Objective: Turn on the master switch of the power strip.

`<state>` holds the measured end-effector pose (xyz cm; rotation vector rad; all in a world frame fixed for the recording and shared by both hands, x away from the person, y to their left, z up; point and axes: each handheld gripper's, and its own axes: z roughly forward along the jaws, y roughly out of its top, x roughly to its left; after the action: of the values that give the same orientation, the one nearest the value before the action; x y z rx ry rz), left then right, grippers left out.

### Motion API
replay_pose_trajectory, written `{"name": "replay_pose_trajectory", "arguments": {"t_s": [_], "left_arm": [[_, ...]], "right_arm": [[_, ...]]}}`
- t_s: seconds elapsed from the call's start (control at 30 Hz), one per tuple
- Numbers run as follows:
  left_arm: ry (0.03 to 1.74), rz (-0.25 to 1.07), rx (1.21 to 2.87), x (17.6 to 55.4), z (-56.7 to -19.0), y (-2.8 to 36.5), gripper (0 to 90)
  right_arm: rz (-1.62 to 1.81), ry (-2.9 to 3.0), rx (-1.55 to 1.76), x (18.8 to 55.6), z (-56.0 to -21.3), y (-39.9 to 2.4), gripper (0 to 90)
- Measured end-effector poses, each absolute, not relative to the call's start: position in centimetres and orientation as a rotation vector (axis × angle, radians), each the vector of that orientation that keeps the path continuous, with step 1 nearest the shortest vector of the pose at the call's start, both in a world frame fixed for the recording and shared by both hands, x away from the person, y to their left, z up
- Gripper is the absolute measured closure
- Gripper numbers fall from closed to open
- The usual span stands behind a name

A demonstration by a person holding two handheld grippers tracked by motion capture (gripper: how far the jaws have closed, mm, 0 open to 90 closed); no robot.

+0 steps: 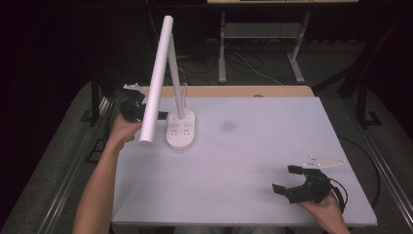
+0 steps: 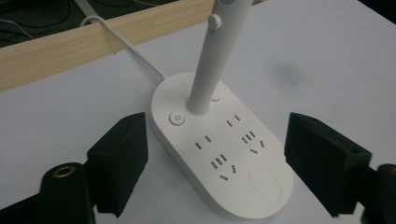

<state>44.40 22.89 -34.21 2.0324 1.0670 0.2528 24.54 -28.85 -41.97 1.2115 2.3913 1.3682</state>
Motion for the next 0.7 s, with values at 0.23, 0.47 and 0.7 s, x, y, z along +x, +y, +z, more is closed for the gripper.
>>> {"name": "replay_pose_trajectory", "arguments": {"t_s": [0.23,0.47,0.7], "left_arm": [[1.111,0.233,1.973,45.3,-34.9,23.7,34.4],[1.150,0.229,1.922,45.9,-35.5,24.0,47.5],[1.165,0.214,1.890,46.5,-36.1,24.0,60.1]], "right_arm": [[1.367,2.394,1.205,24.6,-42.0,-28.8,0.1],[1.365,2.396,1.204,24.6,-42.1,-28.8,0.0],[1.364,2.398,1.202,24.6,-42.1,-28.8,0.0]]}}
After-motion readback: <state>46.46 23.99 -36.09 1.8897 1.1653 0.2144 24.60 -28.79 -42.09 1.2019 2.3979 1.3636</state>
